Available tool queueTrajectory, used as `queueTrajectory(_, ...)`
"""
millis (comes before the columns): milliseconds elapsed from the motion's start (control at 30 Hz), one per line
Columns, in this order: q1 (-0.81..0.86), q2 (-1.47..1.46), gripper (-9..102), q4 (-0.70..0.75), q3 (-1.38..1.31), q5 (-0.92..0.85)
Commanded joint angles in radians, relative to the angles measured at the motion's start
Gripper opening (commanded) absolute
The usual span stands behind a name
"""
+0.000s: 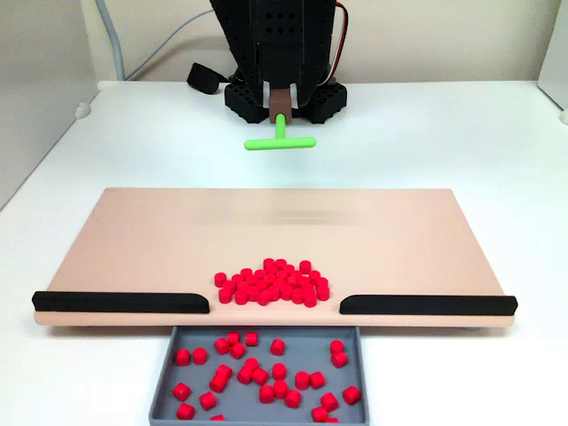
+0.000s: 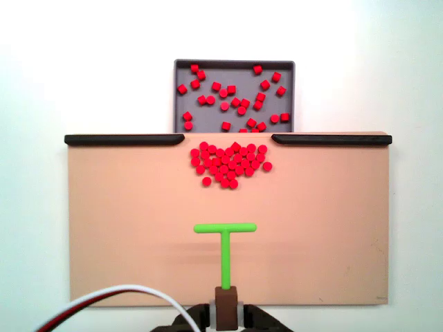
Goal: Push granules from right to the grey container
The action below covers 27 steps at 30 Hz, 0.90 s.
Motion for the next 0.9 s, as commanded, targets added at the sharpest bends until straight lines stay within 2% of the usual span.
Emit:
queueTrajectory(0,-0.005,0.006,0,-0.005,-0.023,-0.011)
queueTrajectory(467,0.031,-0.020,0,-0.006,-0.032,-0.086)
queueTrajectory(600,0.061,-0.029,0,-0.008,-0.034,-0.195)
queueTrajectory(867,0.176,-0.110,0,-0.008,-0.104,-0.545)
